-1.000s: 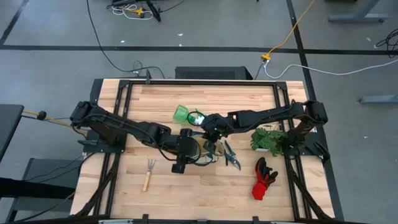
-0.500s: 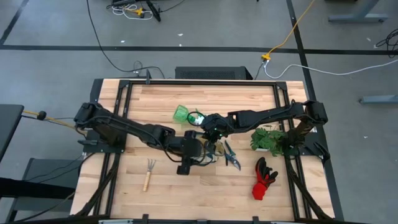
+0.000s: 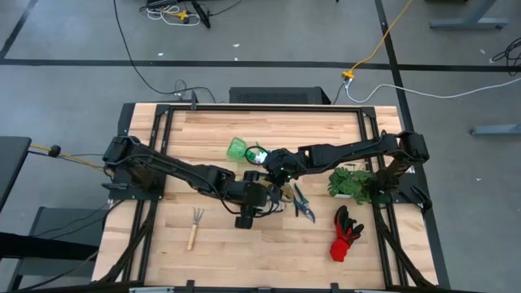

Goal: Pick & Place Garden tools in Gardening bag
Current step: Prepare the gardening bag

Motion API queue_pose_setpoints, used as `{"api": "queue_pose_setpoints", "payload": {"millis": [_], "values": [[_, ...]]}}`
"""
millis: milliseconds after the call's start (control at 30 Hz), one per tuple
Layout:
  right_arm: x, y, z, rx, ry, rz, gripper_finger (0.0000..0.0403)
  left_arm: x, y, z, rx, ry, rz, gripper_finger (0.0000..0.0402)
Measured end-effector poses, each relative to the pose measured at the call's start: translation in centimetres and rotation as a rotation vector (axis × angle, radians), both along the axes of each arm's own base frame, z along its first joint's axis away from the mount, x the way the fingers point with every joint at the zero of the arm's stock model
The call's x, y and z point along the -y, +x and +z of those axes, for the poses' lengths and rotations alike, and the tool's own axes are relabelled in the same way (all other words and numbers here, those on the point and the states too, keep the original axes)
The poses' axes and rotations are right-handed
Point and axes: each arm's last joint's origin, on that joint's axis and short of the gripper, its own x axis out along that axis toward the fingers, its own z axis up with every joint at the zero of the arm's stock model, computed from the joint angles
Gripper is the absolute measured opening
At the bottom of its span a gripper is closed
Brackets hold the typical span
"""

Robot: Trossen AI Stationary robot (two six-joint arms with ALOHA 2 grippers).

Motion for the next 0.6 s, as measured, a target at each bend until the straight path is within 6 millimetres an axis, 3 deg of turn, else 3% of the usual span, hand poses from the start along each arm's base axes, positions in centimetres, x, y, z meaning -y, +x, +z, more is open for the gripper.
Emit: {"api": "queue_pose_setpoints", "payload": {"millis": [167, 600], "values": [[0.0, 0.0, 0.0, 0.003, 0.0, 0.0, 0.0045, -0.2, -0.2, 0.7, -0.031, 0.053, 0.036, 0.0174], [0.0, 0.0, 0.0, -0.003, 0.001, -0.001, 0.0045, -0.3, 1.1, -2.0, -0.091, 0.059, 0.035, 0.0174]]}}
